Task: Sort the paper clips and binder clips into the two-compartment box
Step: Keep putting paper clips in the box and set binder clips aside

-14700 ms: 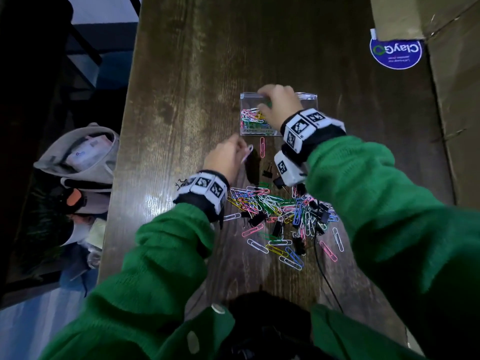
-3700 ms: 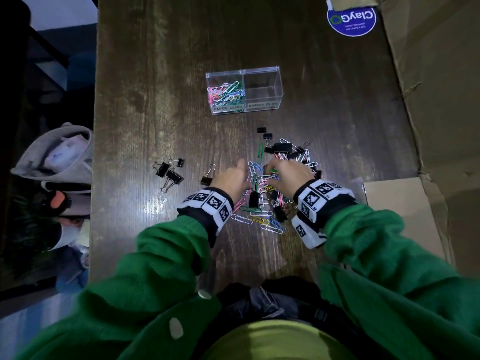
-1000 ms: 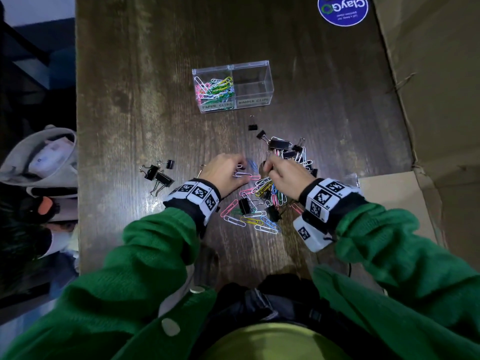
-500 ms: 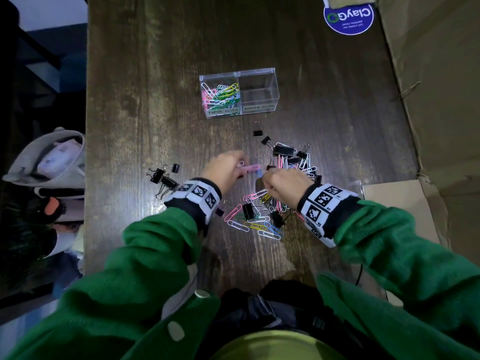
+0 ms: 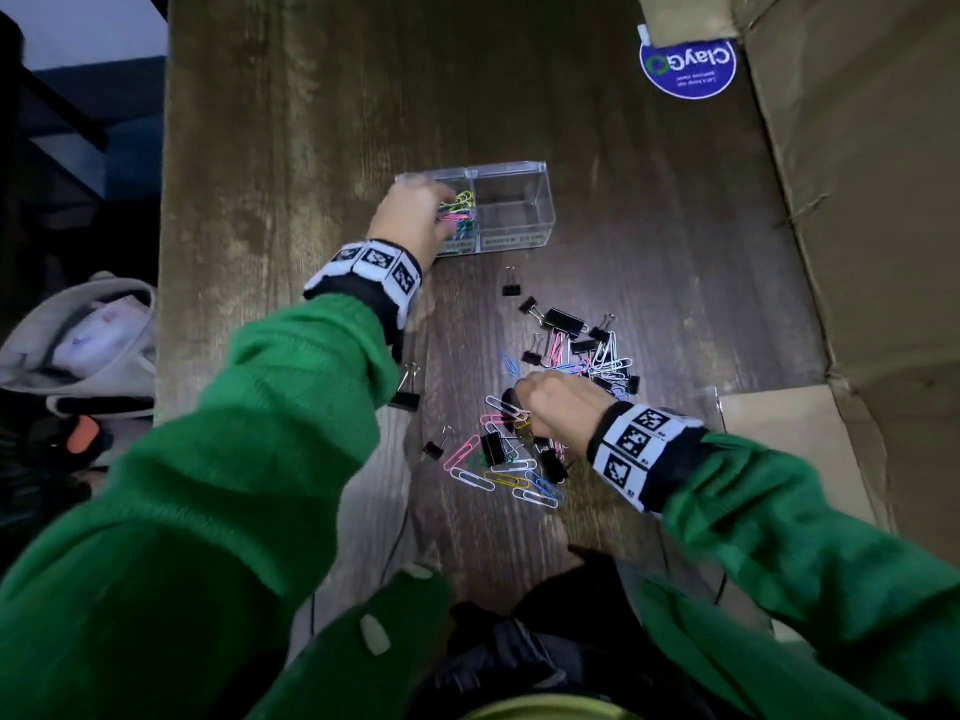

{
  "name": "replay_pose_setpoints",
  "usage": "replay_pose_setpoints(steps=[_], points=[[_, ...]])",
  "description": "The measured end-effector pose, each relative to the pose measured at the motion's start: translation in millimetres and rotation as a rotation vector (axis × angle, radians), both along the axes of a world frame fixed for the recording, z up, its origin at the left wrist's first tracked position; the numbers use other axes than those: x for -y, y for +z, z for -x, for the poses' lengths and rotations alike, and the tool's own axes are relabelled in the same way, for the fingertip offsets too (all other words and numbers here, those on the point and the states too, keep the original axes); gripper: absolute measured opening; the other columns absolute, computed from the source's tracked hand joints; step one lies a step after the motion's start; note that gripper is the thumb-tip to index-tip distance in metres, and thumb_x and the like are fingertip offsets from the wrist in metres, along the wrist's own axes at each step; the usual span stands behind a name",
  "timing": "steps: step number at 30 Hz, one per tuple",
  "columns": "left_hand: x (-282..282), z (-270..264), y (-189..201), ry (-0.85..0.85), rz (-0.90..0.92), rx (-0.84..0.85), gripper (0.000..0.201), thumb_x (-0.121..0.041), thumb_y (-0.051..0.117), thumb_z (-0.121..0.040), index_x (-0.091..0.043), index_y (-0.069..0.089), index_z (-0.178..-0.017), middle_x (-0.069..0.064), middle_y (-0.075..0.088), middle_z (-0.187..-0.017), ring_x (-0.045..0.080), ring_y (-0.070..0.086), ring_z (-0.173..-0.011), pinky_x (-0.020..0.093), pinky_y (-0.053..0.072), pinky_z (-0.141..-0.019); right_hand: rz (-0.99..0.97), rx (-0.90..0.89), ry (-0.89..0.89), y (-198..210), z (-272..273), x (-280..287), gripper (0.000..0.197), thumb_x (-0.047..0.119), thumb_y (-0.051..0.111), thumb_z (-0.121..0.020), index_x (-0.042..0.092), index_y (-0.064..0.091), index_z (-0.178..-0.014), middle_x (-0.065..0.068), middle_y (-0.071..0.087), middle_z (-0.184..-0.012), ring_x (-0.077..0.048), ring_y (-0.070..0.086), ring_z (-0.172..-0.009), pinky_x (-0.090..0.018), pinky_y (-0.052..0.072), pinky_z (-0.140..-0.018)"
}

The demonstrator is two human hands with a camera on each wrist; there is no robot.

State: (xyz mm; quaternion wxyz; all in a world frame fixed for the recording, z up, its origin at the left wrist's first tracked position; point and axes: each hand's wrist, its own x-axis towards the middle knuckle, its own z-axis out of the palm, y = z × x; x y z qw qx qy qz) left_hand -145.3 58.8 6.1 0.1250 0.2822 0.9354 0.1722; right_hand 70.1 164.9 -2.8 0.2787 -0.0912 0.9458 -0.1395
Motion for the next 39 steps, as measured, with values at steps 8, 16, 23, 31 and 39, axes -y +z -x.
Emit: replay_pose_setpoints(steps=[8, 16, 23, 31, 39], points=[[60.2, -96.2, -6.2, -0.152, 0.024, 0.199, 0.014, -0.006, 0.060, -0.082, -0.015, 0.068, -0.089, 0.006, 0.068, -0.096, 0.023, 0.063, -0.090, 0.029, 0.049, -0.082, 0.442, -0.309, -0.508, 40.4, 94.9, -16.3, 0.011, 0.007, 0.061, -0.079, 0.016, 0.059, -0.073, 0.001, 0.056, -0.062, -0.005, 0.050, -0.054, -0.014, 0.042, -0.060], [78.2, -143.6, -27.8, -0.261, 0.220, 0.404, 0.025, -0.024, 0.067, -0.075, -0.022, 0.059, -0.099, -0.005, 0.061, -0.099, 0.015, 0.059, -0.090, 0.028, 0.047, -0.080, 0.273, -0.357, -0.466, 44.2, 195.6, -3.4, 0.015, 0.010, 0.058, -0.088, 0.007, 0.069, -0.099, -0.005, 0.064, -0.089, -0.016, 0.059, -0.085, -0.026, 0.049, -0.087], [70.3, -148.2, -35.8, -0.225, 0.234, 0.408, 0.021, -0.019, 0.067, -0.078, -0.018, 0.056, -0.096, 0.004, 0.061, -0.104, 0.025, 0.062, -0.093, 0.034, 0.050, -0.084, 0.474, -0.329, -0.677, 46.5, 172.8, -19.8, 0.024, 0.003, 0.051, -0.092, 0.008, 0.067, -0.110, -0.009, 0.070, -0.106, -0.012, 0.067, -0.078, -0.024, 0.059, -0.070], [65.4, -155.2, -35.6, -0.221, 0.231, 0.304, 0.013, -0.016, 0.057, -0.087, -0.013, 0.059, -0.099, 0.012, 0.062, -0.107, 0.029, 0.061, -0.096, 0.038, 0.050, -0.086, 0.257, -0.188, -0.595, 19.1, 71.7, -11.3, 0.024, -0.002, 0.051, -0.088, 0.007, 0.072, -0.096, -0.011, 0.073, -0.100, -0.023, 0.066, -0.090, -0.033, 0.051, -0.092], [69.4, -164.3, -39.1, -0.179, 0.178, 0.247, 0.020, -0.015, 0.063, -0.084, -0.005, 0.060, -0.100, 0.014, 0.059, -0.111, 0.030, 0.054, -0.106, 0.039, 0.046, -0.092, 0.045, -0.124, -0.484, -7.1, 36.8, 21.3, 0.023, 0.000, 0.062, -0.086, 0.001, 0.060, -0.108, -0.019, 0.064, -0.109, -0.032, 0.063, -0.101, -0.031, 0.049, -0.083]])
